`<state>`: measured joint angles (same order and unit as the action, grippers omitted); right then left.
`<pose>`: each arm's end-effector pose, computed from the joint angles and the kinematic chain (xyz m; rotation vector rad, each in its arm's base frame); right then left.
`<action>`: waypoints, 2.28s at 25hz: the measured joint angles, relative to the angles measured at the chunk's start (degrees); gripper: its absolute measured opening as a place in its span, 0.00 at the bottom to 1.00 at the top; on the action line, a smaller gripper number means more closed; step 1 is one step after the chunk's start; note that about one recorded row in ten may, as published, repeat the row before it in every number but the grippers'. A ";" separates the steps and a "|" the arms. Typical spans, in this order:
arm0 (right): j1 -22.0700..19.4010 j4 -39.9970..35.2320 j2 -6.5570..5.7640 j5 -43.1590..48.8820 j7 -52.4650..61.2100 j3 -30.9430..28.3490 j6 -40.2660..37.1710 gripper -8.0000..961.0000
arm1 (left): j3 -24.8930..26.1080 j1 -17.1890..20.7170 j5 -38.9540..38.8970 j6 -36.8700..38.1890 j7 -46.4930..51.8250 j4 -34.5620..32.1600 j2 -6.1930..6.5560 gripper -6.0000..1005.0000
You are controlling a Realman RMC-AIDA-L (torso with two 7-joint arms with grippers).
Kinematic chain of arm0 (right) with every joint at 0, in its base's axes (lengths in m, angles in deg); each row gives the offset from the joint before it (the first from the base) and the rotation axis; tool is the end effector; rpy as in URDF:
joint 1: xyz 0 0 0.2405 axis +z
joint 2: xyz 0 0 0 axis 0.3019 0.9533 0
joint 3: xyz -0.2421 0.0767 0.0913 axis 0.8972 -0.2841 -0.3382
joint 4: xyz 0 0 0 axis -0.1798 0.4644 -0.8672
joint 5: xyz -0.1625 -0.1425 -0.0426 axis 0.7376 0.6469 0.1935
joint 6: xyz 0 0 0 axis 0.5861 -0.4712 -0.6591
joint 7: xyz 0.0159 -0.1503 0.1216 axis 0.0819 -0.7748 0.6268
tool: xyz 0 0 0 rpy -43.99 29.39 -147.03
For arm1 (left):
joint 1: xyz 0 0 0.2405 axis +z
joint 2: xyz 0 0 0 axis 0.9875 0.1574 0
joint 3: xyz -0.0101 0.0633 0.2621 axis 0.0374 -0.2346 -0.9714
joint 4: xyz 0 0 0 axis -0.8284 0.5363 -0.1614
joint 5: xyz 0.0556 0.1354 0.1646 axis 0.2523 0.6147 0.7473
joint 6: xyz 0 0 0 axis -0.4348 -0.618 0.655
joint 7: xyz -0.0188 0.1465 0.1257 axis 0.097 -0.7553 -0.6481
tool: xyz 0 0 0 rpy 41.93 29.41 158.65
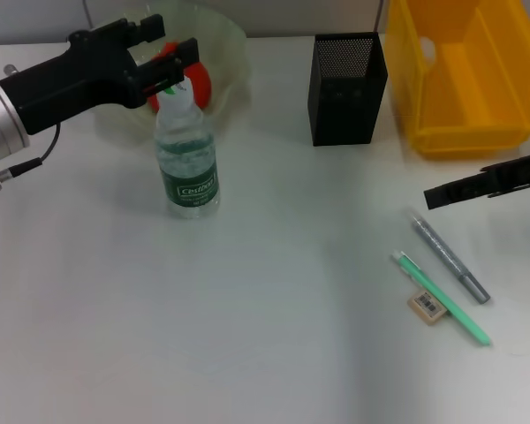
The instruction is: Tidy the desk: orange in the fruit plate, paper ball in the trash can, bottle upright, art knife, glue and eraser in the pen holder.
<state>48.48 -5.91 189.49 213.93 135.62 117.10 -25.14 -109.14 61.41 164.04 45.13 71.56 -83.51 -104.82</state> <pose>0.2499 0.3731 0.0055 -2.4644 1.4506 0.0509 -0.2183 0.4014 -0.0106 -2.3589 -0.5196 -0.8959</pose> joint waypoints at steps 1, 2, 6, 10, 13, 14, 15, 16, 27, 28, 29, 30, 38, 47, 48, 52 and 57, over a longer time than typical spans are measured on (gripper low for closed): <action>1.22 -0.01 -0.03 2.02 2.00 1.27 0.08 0.74 | -0.01 -0.04 -0.22 0.00 -0.07 0.00 0.00 0.61; 2.31 0.22 -0.05 3.64 3.38 2.32 0.38 0.74 | -0.01 -0.04 -0.22 0.00 -0.07 0.00 0.00 0.61; 5.52 3.14 0.04 8.44 7.08 7.56 3.98 0.73 | -0.22 -0.09 -1.58 0.24 -1.22 0.30 -0.03 0.61; 7.27 6.48 0.07 12.41 10.74 14.00 9.48 0.72 | -0.06 0.06 -2.74 1.34 -1.86 0.60 0.03 0.61; 8.22 9.15 0.09 13.39 11.50 16.71 12.54 0.72 | -0.04 0.31 -3.33 1.55 -2.23 0.62 0.03 0.61; 8.52 10.23 0.11 13.40 11.58 17.34 13.51 0.72 | -0.04 0.36 -3.38 1.57 -2.25 0.62 0.02 0.61; 8.92 11.56 0.14 13.40 11.66 17.89 14.60 0.71 | -0.03 0.39 -3.40 1.59 -2.26 0.62 0.02 0.61; 9.21 12.40 0.15 13.40 11.68 18.10 15.19 0.71 | -0.02 0.39 -3.41 1.59 -2.27 0.62 0.01 0.61; 10.77 7.14 0.19 13.05 13.50 19.42 7.63 0.62 | 0.07 0.31 -3.41 1.51 -2.38 0.65 0.06 0.61; 11.04 7.12 0.18 13.08 14.15 20.63 6.35 0.59 | 0.08 0.29 -3.41 1.44 -2.38 0.67 0.07 0.61; 11.18 7.16 0.18 13.15 14.73 21.68 5.43 0.59 | 0.08 0.29 -3.41 1.44 -2.38 0.67 0.07 0.61; 11.25 7.22 0.19 13.23 15.40 22.98 4.71 0.59 | 0.07 0.31 -3.40 1.39 -2.38 0.69 0.04 0.61; 11.27 7.09 0.26 13.51 17.58 26.89 2.92 0.56 | 0.07 -0.26 -3.39 0.96 -2.38 0.96 -0.01 0.61; 11.49 9.55 0.36 13.31 17.67 32.27 8.20 0.54 | 0.27 -0.82 -3.39 0.87 -2.88 1.42 0.02 0.61; 11.57 9.80 0.36 13.30 17.71 32.69 8.61 0.54 | 0.35 -0.82 -3.39 0.87 -2.89 1.43 0.01 0.61; 12.42 11.37 0.36 13.27 17.82 33.31 9.26 0.53 | 0.75 -0.74 -3.39 0.88 -2.90 1.49 0.00 0.61; 12.93 12.15 0.36 13.23 17.84 33.57 9.36 0.52 | 0.88 -0.68 -3.39 0.88 -2.91 1.50 0.00 0.61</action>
<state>61.41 6.24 189.86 227.16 153.46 150.66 -15.78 -108.26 60.73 160.65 46.01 68.64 -82.01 -104.83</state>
